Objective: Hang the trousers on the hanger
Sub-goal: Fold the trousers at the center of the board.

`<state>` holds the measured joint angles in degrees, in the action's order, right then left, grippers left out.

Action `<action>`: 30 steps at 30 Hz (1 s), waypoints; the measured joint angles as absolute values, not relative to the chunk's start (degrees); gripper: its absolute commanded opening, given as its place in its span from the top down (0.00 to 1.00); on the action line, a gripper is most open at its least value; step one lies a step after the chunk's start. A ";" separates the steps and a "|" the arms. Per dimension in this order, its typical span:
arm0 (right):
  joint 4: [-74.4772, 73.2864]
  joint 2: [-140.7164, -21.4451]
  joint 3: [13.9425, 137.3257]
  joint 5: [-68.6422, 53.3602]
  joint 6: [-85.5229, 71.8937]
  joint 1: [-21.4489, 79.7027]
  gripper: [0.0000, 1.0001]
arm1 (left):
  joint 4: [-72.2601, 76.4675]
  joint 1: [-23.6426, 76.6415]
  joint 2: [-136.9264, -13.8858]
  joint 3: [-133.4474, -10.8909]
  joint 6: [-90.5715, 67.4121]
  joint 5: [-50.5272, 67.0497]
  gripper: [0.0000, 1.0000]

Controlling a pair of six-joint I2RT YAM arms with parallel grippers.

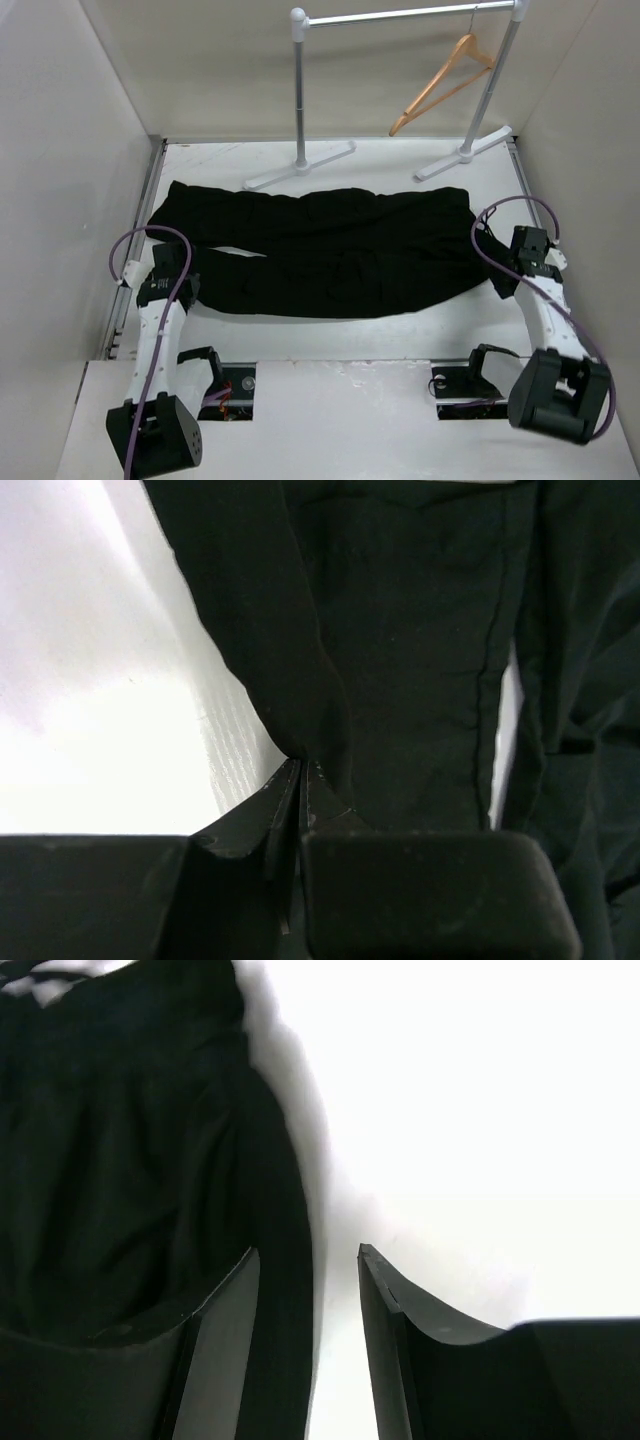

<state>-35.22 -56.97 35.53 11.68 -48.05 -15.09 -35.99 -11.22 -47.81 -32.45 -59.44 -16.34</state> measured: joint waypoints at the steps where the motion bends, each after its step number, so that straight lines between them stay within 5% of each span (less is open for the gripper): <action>1: -34.06 -59.16 35.53 11.70 -47.99 -15.75 0.50 | -35.83 -11.14 -48.53 -32.45 -59.44 -16.32 0.99; 7: -24.86 -70.17 35.11 9.06 -47.72 -16.14 0.55 | -35.42 -10.83 -49.08 -32.82 -59.20 -16.45 0.99; 11: -20.78 -73.67 34.48 7.62 -47.35 -16.10 0.89 | -35.31 -10.87 -49.52 -32.82 -58.57 -17.67 1.00; 13: -19.57 -73.47 33.12 7.42 -47.46 -16.14 0.96 | -35.24 -11.55 -50.94 -32.84 -57.80 -18.90 1.00; 20: -24.84 -58.85 28.97 7.27 -47.55 -18.13 0.98 | -41.34 -14.26 -53.23 -42.59 -53.23 -23.51 1.00; 30: -27.44 -58.52 28.97 4.75 -47.57 -18.00 0.98 | -41.89 -11.20 -59.42 -61.89 -46.57 -28.18 1.00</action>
